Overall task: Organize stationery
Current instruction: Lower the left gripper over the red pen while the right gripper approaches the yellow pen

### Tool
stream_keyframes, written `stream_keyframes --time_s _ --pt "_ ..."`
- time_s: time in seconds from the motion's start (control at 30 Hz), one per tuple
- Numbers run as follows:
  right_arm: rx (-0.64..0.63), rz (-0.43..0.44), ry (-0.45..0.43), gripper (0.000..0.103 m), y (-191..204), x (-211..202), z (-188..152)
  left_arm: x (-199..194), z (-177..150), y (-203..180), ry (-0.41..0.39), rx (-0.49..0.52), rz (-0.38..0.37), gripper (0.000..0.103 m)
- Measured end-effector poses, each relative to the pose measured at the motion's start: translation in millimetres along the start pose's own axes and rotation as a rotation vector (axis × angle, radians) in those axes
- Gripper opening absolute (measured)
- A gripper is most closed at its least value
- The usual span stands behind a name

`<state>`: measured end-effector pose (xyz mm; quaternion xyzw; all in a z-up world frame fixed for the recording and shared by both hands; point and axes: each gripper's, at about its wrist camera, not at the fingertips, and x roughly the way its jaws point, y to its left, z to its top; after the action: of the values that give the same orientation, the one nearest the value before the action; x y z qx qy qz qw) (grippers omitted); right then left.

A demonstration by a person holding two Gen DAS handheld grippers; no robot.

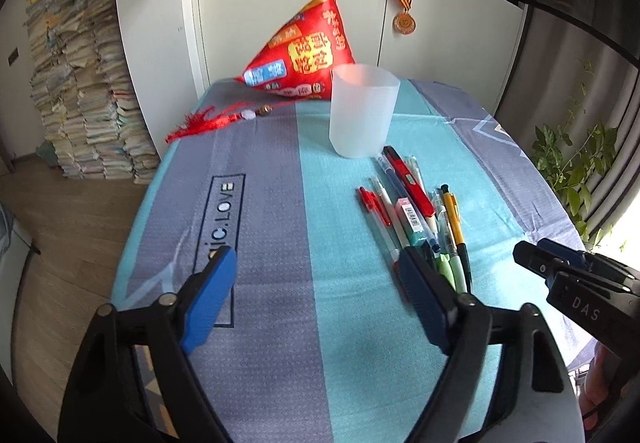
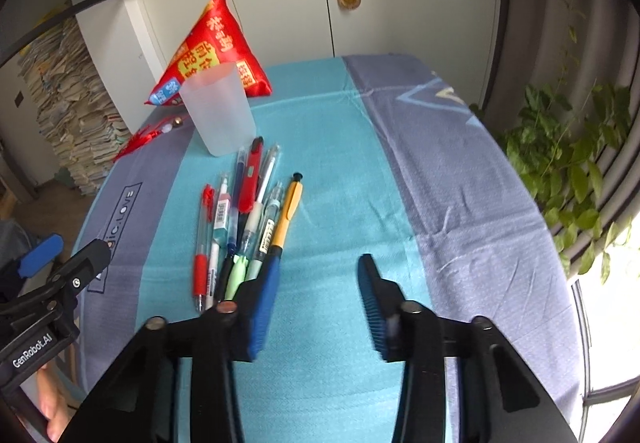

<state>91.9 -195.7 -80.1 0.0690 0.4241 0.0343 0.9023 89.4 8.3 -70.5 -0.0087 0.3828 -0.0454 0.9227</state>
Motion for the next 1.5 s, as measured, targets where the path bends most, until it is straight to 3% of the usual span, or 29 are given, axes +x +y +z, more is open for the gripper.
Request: stream_keyframes --time_s 0.43,0.77,1.07,1.5 --pt "0.006 0.037 0.079 0.033 8.8 46.5 14.4 31.7 2.9 -13.8 0.068 0.021 -0.075 0.073" --pt "-0.013 0.020 0.095 0.033 10.8 60.7 16.4 60.5 1.4 -35.5 0.135 0.087 -0.045 0.070" --pt "-0.006 0.054 0.097 0.033 11.0 62.5 17.1 67.4 0.5 -26.7 0.156 0.061 -0.015 0.071" --pt "-0.041 0.021 0.094 0.033 16.6 61.5 15.2 71.8 4.7 -29.8 0.161 0.042 -0.012 0.070"
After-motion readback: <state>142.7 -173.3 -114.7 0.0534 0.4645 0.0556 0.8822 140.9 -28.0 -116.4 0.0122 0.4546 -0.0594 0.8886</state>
